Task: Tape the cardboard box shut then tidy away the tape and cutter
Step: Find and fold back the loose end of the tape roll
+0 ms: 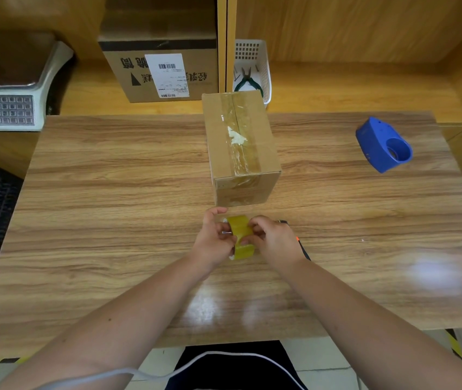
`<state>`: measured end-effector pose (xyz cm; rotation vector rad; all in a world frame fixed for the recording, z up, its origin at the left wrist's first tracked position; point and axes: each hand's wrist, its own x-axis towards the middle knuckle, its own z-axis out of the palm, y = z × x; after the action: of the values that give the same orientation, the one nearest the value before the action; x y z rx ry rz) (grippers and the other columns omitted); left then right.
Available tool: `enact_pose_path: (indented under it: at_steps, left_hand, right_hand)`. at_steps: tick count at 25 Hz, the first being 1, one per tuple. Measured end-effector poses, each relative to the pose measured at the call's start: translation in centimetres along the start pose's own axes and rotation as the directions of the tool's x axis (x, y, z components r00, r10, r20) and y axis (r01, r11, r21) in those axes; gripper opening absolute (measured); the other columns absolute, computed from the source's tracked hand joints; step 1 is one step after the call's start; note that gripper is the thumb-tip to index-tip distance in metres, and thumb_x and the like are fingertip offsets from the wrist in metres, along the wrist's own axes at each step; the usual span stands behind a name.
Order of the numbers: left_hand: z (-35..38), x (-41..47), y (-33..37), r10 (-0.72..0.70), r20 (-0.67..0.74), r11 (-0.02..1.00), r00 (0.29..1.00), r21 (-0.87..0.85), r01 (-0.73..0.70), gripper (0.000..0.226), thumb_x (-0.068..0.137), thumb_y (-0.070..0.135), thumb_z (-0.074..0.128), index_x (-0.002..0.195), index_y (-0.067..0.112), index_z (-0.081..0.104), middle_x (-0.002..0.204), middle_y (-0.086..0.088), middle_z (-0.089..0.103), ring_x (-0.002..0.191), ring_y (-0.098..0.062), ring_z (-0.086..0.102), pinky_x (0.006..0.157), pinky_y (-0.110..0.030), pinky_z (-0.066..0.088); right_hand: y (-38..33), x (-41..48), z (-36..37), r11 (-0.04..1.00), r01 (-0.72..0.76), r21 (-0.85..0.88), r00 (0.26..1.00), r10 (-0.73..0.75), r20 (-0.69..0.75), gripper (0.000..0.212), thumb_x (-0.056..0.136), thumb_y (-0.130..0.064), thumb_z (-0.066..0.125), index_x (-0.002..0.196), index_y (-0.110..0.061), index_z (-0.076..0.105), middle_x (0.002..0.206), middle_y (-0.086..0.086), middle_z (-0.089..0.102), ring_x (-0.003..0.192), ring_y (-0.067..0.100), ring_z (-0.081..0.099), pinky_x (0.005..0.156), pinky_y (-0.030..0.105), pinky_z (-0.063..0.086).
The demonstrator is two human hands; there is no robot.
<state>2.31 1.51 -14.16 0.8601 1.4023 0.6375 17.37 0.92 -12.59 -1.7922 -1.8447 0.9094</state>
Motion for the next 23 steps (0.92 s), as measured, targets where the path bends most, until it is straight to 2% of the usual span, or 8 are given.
enact_pose_path:
  at_steps: [4,7,14,19,23]
  left_hand:
    - [0.2,0.1,-0.1,0.005,0.007,1.0,1.0,0.014,-0.006,0.059,0.085,-0.012,0.051,0.124,0.027,0.031,0.092,-0.004,0.062,0.077,-0.02,0.062,0.062,-0.038,0.053]
    - [0.4,0.2,-0.2,0.006,0.007,1.0,1.0,0.016,-0.006,0.059,0.084,-0.011,0.051,0.123,0.028,0.032,0.091,-0.004,0.061,0.078,-0.021,0.062,0.062,-0.037,0.051]
    - [0.1,0.4,-0.3,-0.023,-0.004,0.998,1.0,0.055,0.023,0.061,0.083,-0.009,0.054,0.119,0.036,0.031,0.095,-0.005,0.063,0.084,-0.024,0.065,0.074,-0.048,0.057]
    - [0.2,0.1,-0.1,-0.022,-0.006,0.996,1.0,0.08,0.023,0.061,0.084,-0.01,0.053,0.12,0.033,0.03,0.096,-0.006,0.061,0.085,-0.023,0.063,0.078,-0.051,0.057]
    - [-0.2,0.2,0.1,-0.031,-0.014,0.995,0.999,0.092,0.032,0.061,0.084,-0.011,0.052,0.126,0.028,0.03,0.093,-0.005,0.062,0.084,-0.023,0.063,0.079,-0.057,0.057]
  right_hand:
    - [0.0,0.5,-0.2,0.995,-0.098,0.033,0.995,0.097,0.034,0.033,0.067,-0.025,0.081,0.093,-0.011,0.065,0.082,0.006,0.07,0.077,0.022,0.064,0.071,0.033,0.051]
    - [0.2,0.7,-0.4,0.984,-0.166,0.063,0.985,0.162,0.059,0.033,0.063,-0.023,0.083,0.089,-0.015,0.064,0.075,-0.001,0.065,0.075,0.02,0.062,0.073,0.035,0.053]
    - [-0.1,1.2,-0.4,0.973,-0.212,0.089,0.974,0.203,0.1,0.033,0.06,-0.02,0.085,0.084,-0.015,0.063,0.071,-0.003,0.059,0.067,0.016,0.055,0.067,0.033,0.049]
    - [-0.7,1.8,-0.7,0.975,-0.22,0.027,0.962,0.212,0.17,0.032,0.058,-0.021,0.086,0.076,-0.017,0.06,0.061,-0.008,0.049,0.061,0.013,0.047,0.051,0.022,0.036]
    - [-1.1,1.7,-0.6,0.985,-0.169,-0.011,0.971,0.169,0.167,0.029,0.064,-0.024,0.083,0.073,-0.016,0.057,0.059,-0.008,0.048,0.064,0.017,0.048,0.049,0.021,0.032]
